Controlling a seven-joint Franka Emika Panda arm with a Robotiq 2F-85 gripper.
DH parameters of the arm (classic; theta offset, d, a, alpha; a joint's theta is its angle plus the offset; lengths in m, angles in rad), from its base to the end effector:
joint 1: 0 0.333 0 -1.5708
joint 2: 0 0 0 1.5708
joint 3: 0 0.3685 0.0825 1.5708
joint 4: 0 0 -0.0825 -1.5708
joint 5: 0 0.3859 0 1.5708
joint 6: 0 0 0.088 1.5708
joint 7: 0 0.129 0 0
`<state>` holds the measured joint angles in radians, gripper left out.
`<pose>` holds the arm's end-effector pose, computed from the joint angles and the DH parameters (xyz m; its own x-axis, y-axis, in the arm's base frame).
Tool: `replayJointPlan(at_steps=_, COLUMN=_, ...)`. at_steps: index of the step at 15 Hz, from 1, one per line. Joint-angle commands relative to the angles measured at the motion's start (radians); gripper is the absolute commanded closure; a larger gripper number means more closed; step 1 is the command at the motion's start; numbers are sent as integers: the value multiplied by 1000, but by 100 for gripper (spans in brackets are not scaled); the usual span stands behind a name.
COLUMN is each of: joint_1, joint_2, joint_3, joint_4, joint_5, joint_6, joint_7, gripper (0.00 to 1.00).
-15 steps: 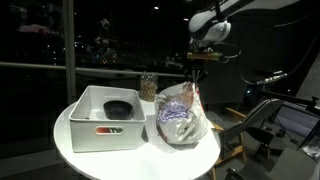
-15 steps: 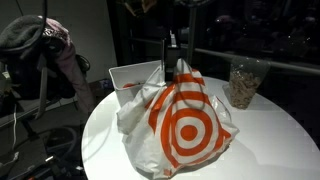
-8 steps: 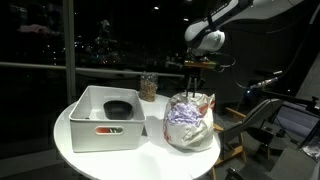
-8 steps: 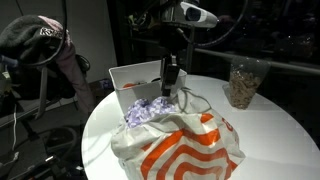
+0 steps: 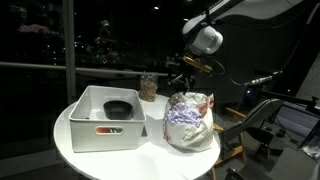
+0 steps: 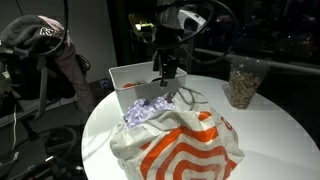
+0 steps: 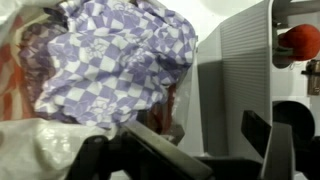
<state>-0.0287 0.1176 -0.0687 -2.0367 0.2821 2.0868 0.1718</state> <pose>0.5725 -0.0358 0.4131 0.9127 -0.3907 -0.1195 -0.4078 -0.8893 -0.2072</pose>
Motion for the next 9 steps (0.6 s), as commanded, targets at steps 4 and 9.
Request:
replayJointPlan(at_steps=4, joint_1=5, joint_2=117, joint_3=78, joint_4=27, joint_5=131, joint_6=99, joint_7=-176, gripper=0)
replayJointPlan(at_steps=9, joint_1=5, joint_2=173, joint_3=80, joint_4=25, joint_5=85, joint_6=110, joint_7=-148, gripper=0)
